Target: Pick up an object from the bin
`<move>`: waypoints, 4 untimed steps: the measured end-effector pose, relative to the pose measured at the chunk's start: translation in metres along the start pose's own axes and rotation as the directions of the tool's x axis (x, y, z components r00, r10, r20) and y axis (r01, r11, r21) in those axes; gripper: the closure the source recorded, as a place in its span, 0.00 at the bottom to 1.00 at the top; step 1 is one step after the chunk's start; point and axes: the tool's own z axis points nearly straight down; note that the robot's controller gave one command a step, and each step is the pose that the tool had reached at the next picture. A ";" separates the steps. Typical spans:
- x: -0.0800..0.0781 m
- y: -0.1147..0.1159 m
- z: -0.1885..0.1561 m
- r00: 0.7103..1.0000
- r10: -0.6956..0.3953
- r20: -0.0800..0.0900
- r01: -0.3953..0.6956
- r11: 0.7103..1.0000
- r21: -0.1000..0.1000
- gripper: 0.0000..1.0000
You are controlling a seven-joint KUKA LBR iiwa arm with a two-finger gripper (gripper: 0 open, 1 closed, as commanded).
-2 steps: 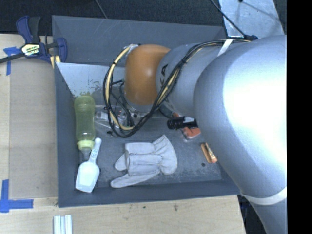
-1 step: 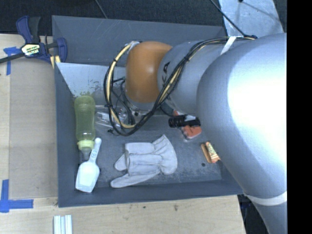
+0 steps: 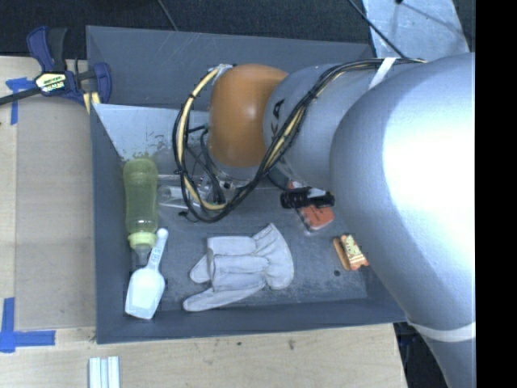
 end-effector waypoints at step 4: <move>0.000 -0.001 -0.017 1.000 0.000 -0.003 0.000 1.000 0.003 1.00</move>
Offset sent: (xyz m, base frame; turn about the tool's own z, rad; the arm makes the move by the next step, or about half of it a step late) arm -0.0001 -0.0002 0.0183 0.0000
